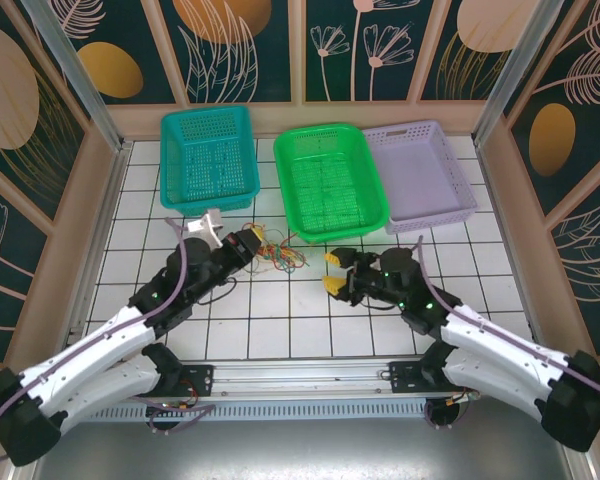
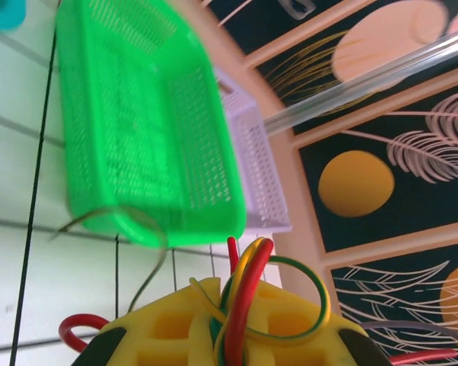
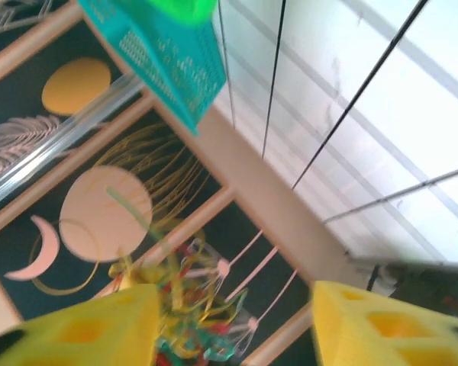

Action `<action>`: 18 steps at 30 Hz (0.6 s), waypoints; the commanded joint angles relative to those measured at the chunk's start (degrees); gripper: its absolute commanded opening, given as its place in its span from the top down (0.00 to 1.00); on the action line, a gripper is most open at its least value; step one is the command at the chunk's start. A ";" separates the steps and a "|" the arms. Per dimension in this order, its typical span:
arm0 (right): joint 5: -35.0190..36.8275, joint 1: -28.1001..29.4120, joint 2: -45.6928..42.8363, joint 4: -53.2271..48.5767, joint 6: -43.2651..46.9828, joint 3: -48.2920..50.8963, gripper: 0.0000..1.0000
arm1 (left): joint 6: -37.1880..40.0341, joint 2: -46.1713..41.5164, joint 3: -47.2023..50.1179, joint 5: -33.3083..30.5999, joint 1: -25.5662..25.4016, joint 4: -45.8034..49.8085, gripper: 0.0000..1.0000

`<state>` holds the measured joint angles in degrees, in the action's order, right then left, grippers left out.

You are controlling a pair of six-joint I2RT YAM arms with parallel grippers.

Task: Untangle the cables

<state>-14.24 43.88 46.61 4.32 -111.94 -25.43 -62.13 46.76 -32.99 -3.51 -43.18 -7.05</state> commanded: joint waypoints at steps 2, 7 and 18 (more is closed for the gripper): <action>-3.59 -5.98 -0.12 -17.74 26.36 -8.13 0.34 | 7.40 0.64 1.08 5.62 -0.13 -3.76 1.00; 8.18 1.95 3.87 -26.94 61.75 -24.89 0.34 | 10.46 1.54 -1.06 4.57 -0.13 2.27 1.00; 21.27 16.47 23.39 -29.51 83.49 -37.86 0.43 | 10.49 8.37 -6.32 7.64 -0.14 5.47 1.00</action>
<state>2.50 59.00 67.07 -21.52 -35.46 -61.41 -52.93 54.85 -36.51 2.79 -43.18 -1.85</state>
